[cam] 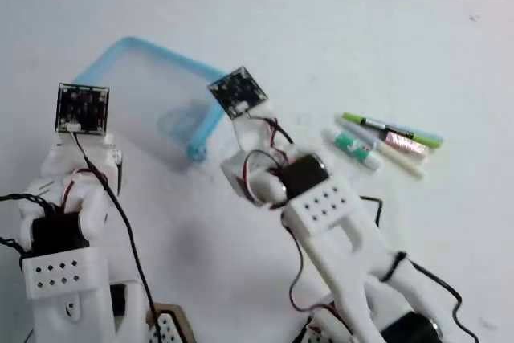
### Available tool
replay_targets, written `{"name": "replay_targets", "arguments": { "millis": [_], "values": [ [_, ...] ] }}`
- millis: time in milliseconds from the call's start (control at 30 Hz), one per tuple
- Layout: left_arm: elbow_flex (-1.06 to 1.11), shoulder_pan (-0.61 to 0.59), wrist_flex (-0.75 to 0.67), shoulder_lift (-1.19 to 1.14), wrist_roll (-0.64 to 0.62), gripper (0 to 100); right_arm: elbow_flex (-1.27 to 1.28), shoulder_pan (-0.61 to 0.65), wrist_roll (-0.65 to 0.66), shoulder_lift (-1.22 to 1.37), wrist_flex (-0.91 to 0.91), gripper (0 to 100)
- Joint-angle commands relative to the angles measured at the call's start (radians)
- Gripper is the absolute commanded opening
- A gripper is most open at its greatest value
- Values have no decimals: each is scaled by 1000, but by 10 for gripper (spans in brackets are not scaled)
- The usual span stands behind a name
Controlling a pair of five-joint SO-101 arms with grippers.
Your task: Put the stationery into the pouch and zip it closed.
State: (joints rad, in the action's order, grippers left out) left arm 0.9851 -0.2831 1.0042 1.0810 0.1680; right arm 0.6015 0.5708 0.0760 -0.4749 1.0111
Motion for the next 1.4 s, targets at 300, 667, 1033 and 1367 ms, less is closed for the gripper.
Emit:
{"name": "replay_targets", "arguments": {
  "millis": [300, 667, 1033, 1367],
  "values": [
    [75, 31, -106, -7, -11, 155, -259, -71, -6, 351, -131, 132],
    [-63, -219, -270, -424, -269, 201, -836, -87, -238, 900, -76, 256],
    [-436, -217, -126, -952, -296, 176, -1556, -99, -578, 1419, 88, 390],
    [-450, -217, -164, -1040, -292, 165, -2045, -44, -542, 1715, 280, 5]
  ]
}}
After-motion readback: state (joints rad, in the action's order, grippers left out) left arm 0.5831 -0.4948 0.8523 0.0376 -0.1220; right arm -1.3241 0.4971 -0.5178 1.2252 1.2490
